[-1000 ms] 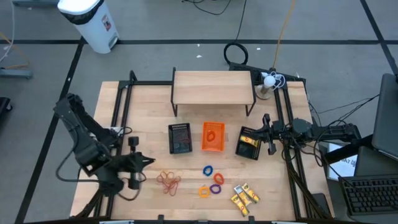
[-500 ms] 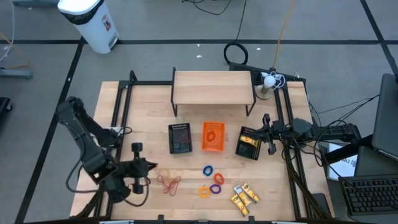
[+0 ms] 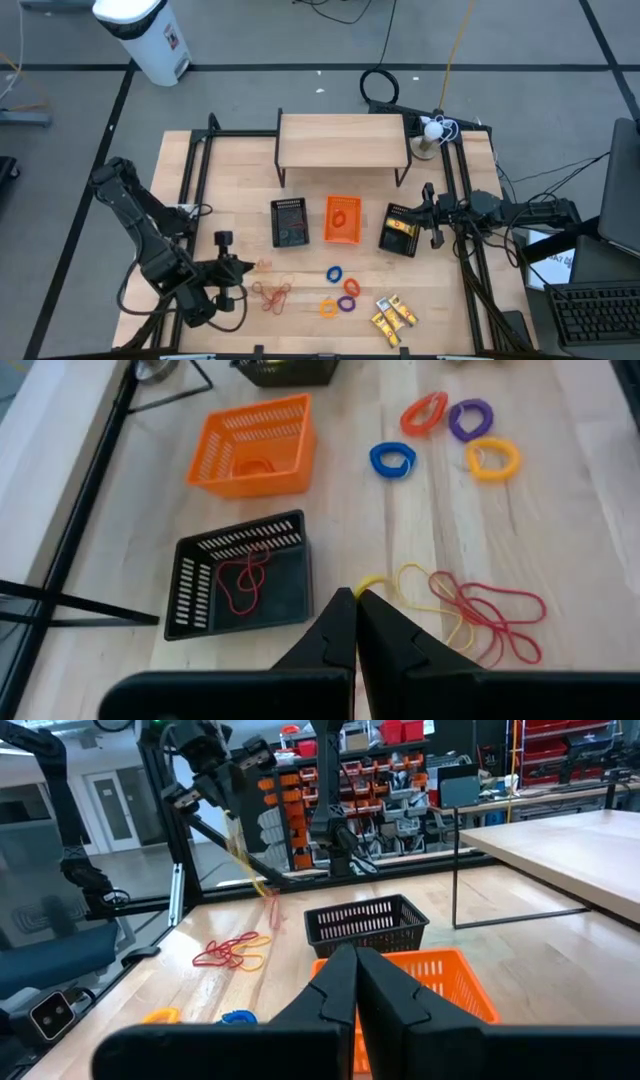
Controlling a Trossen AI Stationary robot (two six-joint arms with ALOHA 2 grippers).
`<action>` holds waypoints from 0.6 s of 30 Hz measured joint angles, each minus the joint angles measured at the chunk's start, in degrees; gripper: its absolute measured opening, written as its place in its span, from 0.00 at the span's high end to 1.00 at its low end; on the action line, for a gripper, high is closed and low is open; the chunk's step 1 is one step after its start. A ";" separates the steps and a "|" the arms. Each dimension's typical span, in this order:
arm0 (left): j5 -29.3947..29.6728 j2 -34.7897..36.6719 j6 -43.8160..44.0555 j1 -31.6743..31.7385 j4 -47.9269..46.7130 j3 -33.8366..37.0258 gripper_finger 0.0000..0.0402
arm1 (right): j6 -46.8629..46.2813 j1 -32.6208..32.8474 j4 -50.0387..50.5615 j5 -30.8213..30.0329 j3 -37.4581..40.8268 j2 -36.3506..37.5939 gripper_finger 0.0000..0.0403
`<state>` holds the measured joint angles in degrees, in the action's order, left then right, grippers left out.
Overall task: Pick & Place Office Desk Supplies
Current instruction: Put the yellow rubber band into the left black bin
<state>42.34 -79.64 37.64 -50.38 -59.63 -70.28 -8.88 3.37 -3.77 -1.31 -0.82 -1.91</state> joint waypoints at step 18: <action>3.68 0.03 -4.79 2.65 4.67 -0.80 1.00 | 0.61 5.31 -19.29 2.90 -0.03 -12.65 0.69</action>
<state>46.02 -79.61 32.85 -47.73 -54.96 -71.08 -8.27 8.68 -23.06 1.59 -0.85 -14.57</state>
